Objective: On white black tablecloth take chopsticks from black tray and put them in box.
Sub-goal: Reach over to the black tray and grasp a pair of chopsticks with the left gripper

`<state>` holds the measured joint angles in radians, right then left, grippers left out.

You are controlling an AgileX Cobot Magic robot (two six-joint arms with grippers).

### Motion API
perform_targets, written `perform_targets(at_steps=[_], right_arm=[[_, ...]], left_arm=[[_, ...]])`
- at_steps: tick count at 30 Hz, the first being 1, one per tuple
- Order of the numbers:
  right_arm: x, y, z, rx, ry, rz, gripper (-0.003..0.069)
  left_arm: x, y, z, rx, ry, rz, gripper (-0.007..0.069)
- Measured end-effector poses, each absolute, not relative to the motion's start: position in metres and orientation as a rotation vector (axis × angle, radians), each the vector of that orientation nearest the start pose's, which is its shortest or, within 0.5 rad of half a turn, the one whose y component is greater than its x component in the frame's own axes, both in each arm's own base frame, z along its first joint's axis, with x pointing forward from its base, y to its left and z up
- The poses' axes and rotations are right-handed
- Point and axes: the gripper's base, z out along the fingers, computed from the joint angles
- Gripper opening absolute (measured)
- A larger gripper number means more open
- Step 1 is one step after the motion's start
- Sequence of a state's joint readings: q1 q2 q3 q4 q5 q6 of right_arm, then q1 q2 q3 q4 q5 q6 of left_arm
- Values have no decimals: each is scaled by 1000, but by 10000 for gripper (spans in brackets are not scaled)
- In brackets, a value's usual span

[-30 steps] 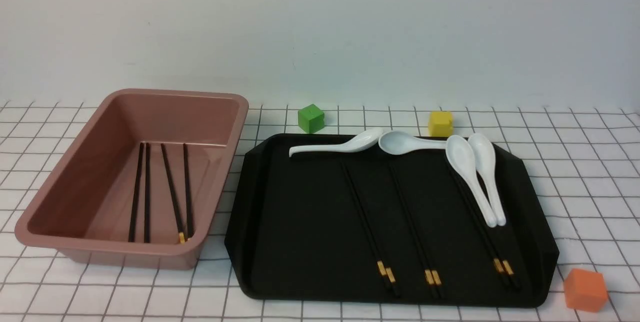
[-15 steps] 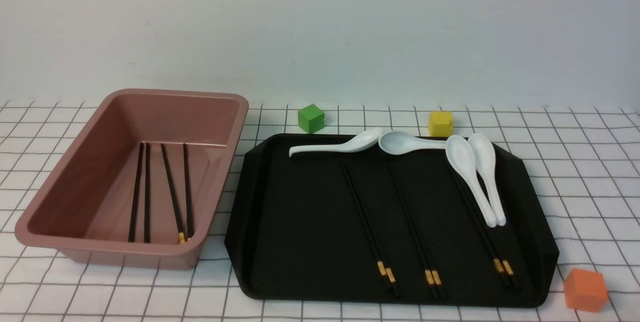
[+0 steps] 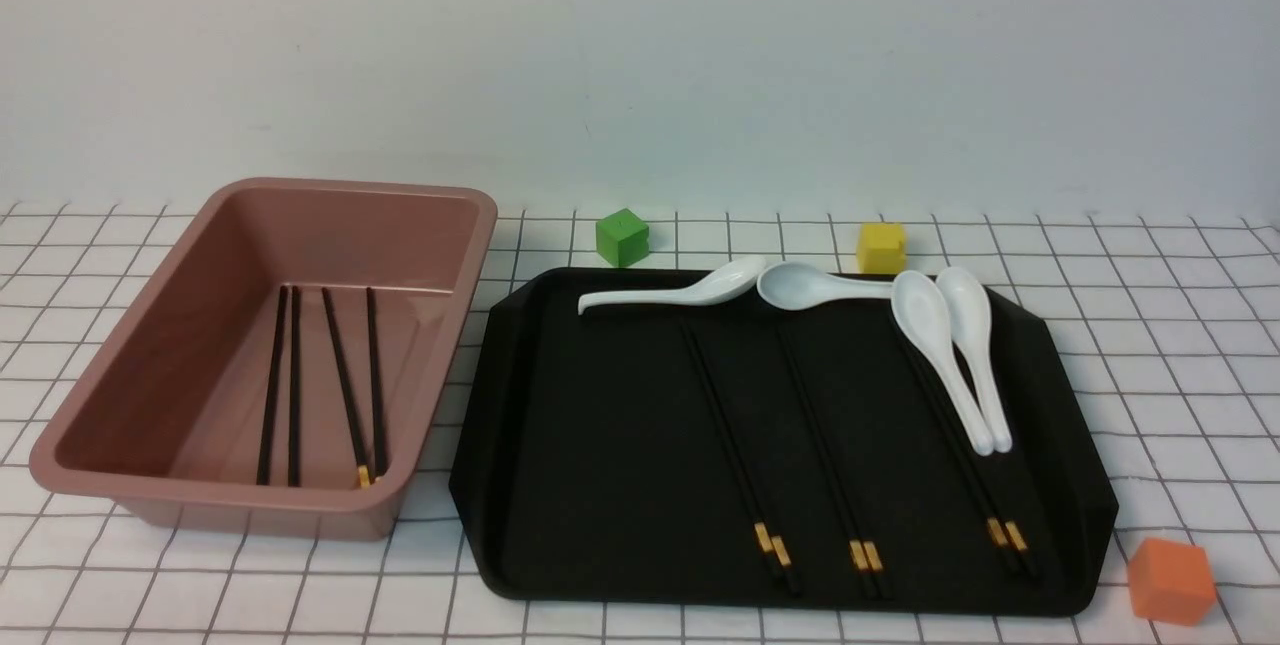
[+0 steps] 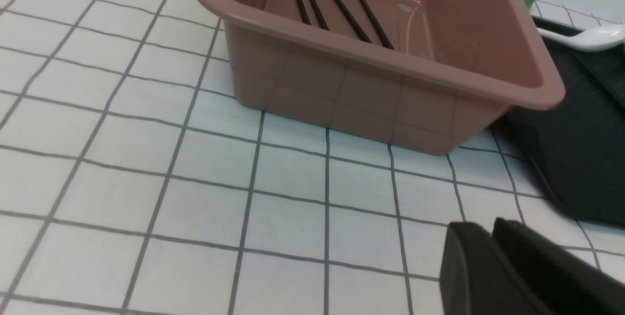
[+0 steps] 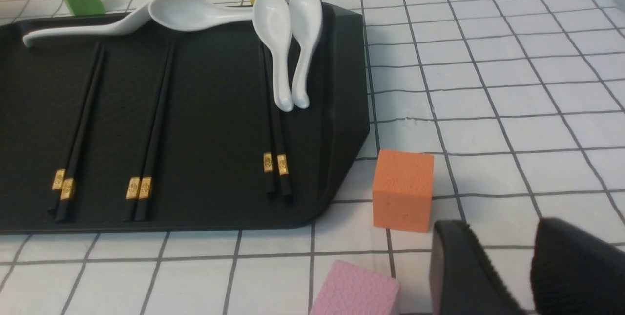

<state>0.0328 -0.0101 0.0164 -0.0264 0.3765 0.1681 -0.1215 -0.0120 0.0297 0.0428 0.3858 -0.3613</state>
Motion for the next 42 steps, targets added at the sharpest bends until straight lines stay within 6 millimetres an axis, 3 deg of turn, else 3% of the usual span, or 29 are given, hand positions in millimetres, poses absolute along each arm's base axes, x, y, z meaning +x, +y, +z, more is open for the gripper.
perform_targets(at_steps=[15, 18, 22, 25, 31, 34, 36, 37, 39, 42], right_arm=[[52, 1, 174, 110, 1865, 113, 240], [52, 1, 174, 110, 1865, 113, 240], [52, 1, 174, 110, 1865, 113, 240], [52, 1, 174, 110, 1865, 113, 240], [52, 1, 174, 110, 1865, 113, 240], [52, 1, 174, 110, 1865, 113, 240], [52, 1, 174, 110, 1865, 113, 240], [52, 1, 174, 110, 1865, 113, 240], [52, 1, 174, 110, 1865, 113, 240], [52, 1, 174, 110, 1865, 113, 240]], left_arm=[[52, -6, 171, -220, 1871, -318, 89], [53, -9, 173, -354, 1832, -479, 89], [52, -18, 178, -767, 1725, -946, 90], [52, -22, 182, -977, 1641, -1182, 90], [54, -19, 189, -1036, 1513, -1270, 90], [52, -18, 208, -949, 1471, -1246, 74], [50, -18, 230, -872, 1446, -1224, 49], [51, -18, 253, -809, 1455, -1189, 25], [58, -23, 281, -699, 1570, -1096, -13], [78, -35, 302, -550, 1934, -930, -13]])
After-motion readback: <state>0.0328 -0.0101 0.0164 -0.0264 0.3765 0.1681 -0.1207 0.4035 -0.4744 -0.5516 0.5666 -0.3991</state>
